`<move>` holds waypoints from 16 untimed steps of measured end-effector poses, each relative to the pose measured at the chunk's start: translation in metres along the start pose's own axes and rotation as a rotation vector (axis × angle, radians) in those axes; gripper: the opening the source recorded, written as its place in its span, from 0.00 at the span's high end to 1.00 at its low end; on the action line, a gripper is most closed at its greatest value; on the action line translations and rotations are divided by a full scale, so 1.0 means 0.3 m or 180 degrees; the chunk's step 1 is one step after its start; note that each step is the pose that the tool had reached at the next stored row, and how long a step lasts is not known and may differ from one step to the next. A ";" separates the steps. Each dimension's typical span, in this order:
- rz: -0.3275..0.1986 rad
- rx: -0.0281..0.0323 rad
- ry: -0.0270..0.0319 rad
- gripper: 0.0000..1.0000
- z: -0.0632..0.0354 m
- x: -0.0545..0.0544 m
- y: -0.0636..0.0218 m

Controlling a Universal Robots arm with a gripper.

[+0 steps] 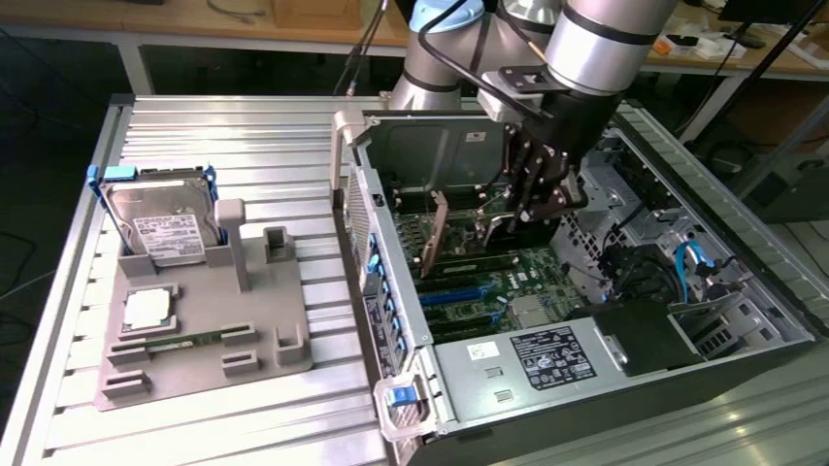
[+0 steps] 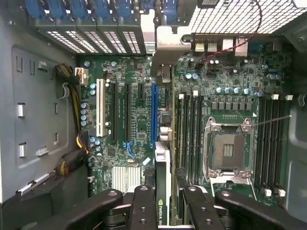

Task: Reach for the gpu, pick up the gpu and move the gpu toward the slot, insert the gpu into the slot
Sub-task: 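Insert the gpu into the slot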

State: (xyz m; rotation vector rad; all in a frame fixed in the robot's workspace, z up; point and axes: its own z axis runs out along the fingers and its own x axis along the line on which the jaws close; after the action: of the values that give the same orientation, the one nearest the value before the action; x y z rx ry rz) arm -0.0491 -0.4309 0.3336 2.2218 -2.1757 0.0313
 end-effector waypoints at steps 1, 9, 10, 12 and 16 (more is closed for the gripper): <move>0.0001 0.0000 0.0001 0.73 0.005 0.000 0.002; 0.0001 0.0000 0.0002 0.73 0.049 -0.001 0.018; 0.0001 0.0000 0.0002 0.73 0.052 -0.001 0.021; 0.0001 0.0000 0.0002 0.73 0.055 0.000 0.034; 0.0001 0.0000 0.0003 0.73 0.063 0.008 0.045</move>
State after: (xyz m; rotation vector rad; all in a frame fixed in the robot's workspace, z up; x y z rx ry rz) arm -0.0627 -0.4343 0.3148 2.2211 -2.1756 0.0322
